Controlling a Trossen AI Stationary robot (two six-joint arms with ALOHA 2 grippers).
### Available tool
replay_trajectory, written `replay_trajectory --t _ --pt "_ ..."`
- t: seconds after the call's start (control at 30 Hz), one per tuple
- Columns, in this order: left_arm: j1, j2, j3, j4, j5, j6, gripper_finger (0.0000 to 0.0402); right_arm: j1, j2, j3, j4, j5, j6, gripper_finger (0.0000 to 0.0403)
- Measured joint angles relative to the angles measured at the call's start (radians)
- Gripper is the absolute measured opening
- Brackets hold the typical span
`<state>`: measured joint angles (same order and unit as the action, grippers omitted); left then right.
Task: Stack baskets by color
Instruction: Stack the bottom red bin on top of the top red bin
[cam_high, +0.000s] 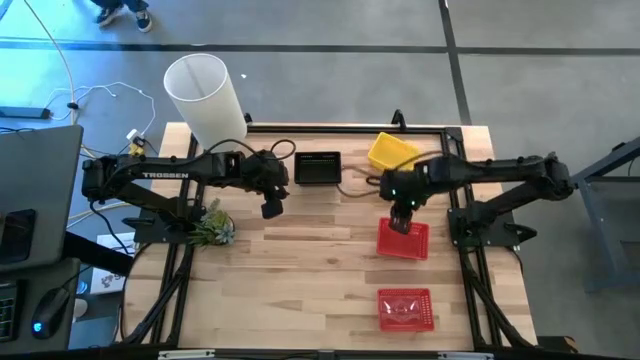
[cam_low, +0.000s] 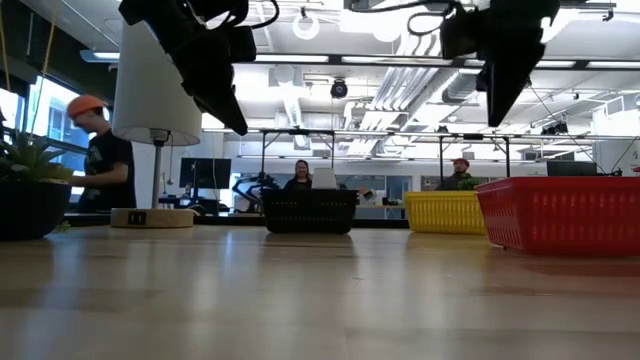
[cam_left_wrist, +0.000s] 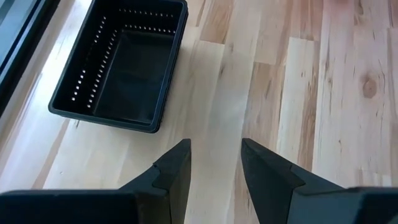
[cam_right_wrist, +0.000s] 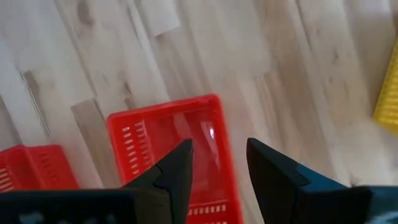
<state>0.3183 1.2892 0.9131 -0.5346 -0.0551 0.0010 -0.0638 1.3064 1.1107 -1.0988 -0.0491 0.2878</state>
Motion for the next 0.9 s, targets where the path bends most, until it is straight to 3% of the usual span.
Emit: replay_trajectory --t 0.47,0.77,0.9 --pt "0.0 0.0 0.0 0.001 0.0 -0.024 0.0129 0.388 0.001 -0.059 0.068 0.097 0.317 0.0138" --pt "0.0 0.0 0.0 0.009 0.0 -0.009 0.0129 0.555 0.001 -0.145 0.214 0.076 0.549 0.0138" --pt "0.0 0.0 0.0 0.012 0.0 -0.009 0.0129 0.621 0.005 -0.145 0.245 0.115 0.637 0.0138"
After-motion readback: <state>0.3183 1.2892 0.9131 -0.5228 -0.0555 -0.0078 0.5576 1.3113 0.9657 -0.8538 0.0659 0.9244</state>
